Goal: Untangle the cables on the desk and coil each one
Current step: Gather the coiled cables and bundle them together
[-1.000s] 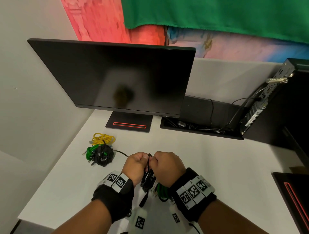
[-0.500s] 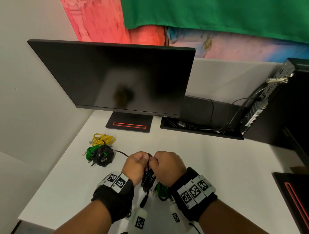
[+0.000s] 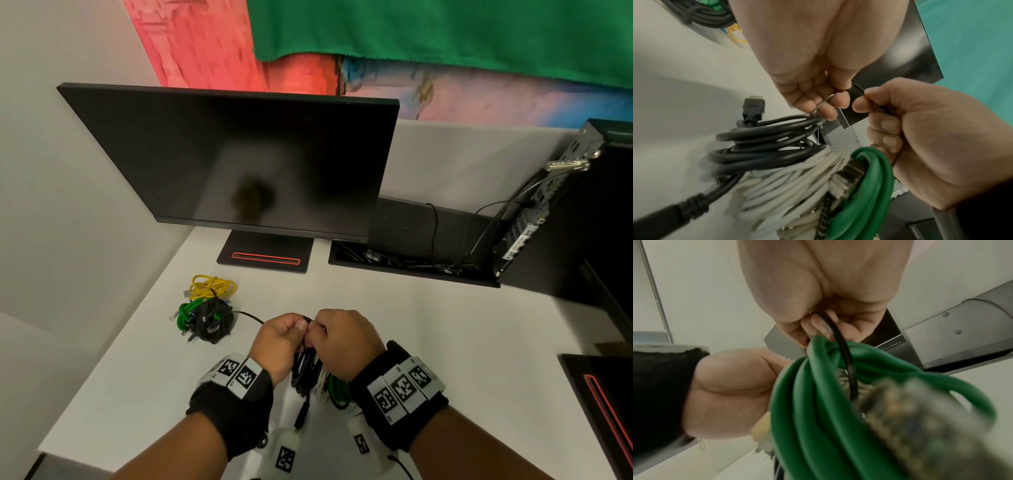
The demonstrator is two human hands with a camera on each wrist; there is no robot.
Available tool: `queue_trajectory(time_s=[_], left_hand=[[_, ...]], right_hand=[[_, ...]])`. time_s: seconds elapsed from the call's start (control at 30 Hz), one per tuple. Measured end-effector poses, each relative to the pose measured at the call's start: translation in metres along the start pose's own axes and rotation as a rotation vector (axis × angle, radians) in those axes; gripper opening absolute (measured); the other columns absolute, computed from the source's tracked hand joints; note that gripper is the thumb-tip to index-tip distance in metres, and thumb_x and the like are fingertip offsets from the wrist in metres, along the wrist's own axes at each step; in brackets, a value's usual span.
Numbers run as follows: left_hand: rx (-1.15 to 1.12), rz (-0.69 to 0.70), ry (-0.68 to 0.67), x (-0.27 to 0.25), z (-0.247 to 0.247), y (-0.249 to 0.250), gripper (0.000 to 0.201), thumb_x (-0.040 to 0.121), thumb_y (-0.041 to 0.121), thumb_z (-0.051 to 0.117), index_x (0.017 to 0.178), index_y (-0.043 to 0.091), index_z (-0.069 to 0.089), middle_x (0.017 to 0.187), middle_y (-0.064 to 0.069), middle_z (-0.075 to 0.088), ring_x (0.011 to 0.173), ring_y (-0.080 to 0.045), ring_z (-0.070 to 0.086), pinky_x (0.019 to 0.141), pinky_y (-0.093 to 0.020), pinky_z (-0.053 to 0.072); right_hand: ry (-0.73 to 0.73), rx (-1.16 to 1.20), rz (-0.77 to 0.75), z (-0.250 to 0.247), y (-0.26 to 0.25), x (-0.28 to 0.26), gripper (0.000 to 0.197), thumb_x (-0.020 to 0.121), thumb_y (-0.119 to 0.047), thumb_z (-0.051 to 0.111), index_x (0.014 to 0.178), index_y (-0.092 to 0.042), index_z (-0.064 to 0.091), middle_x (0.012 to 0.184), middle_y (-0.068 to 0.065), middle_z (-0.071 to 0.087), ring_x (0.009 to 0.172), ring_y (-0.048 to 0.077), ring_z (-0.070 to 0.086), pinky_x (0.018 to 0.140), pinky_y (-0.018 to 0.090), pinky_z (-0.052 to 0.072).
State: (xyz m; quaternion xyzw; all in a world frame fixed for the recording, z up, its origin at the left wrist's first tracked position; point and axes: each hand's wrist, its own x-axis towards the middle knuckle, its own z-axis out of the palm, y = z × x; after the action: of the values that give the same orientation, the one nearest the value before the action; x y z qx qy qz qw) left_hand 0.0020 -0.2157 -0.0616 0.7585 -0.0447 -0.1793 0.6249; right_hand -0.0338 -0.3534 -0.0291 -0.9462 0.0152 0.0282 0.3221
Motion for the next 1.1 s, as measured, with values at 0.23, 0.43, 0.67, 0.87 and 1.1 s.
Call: queue_trajectory(time_s=[0.23,0.43,0.67,0.87,1.1], left_hand=[[-0.087,-0.071,0.043,-0.0014,0.0029,0.0034,0.032,0.102,0.001,0.04,0.083,0.0,0.066,0.048,0.005,0.06,0.045,-0.003,0.048,0.048,-0.015,0.039],[-0.096,-0.087,0.05,-0.0013,0.0026,0.0039,0.03,0.102,0.001,0.041,0.085,-0.001,0.066,0.055,-0.001,0.058,0.052,-0.013,0.045,0.051,-0.02,0.038],[-0.089,-0.048,0.029,-0.0001,0.002,0.0055,0.029,0.101,-0.001,0.04,0.085,-0.005,0.064,0.062,-0.01,0.057,0.054,-0.015,0.044,0.051,-0.021,0.038],[-0.061,-0.028,0.005,0.001,0.0002,0.0033,0.03,0.101,0.0,0.04,0.085,-0.001,0.065,0.063,-0.009,0.057,0.053,-0.011,0.045,0.052,-0.018,0.038],[0.01,-0.039,0.004,0.004,-0.0012,0.0023,0.03,0.102,0.004,0.042,0.086,0.001,0.067,0.067,-0.01,0.06,0.057,-0.013,0.048,0.058,-0.024,0.041]], right_hand=[[0.007,0.027,-0.008,0.0003,0.0001,-0.0046,0.033,0.095,-0.031,0.042,0.064,-0.022,0.045,0.063,-0.003,0.052,0.063,0.021,0.053,0.057,0.029,0.035],[-0.005,0.018,0.009,0.0006,0.0005,-0.0033,0.033,0.096,-0.031,0.042,0.064,-0.021,0.044,0.066,0.0,0.054,0.066,0.022,0.053,0.059,0.029,0.035],[-0.017,0.017,0.009,-0.0015,-0.001,-0.0023,0.033,0.096,-0.031,0.043,0.067,-0.018,0.049,0.071,0.004,0.061,0.068,0.023,0.056,0.059,0.029,0.039],[-0.045,0.015,0.018,-0.0018,-0.0026,-0.0015,0.034,0.096,-0.032,0.043,0.063,-0.022,0.045,0.066,0.0,0.054,0.065,0.021,0.053,0.058,0.028,0.034],[-0.041,0.019,0.029,-0.0013,-0.0028,-0.001,0.032,0.095,-0.032,0.043,0.069,-0.017,0.053,0.068,0.002,0.058,0.066,0.022,0.054,0.057,0.029,0.036]])
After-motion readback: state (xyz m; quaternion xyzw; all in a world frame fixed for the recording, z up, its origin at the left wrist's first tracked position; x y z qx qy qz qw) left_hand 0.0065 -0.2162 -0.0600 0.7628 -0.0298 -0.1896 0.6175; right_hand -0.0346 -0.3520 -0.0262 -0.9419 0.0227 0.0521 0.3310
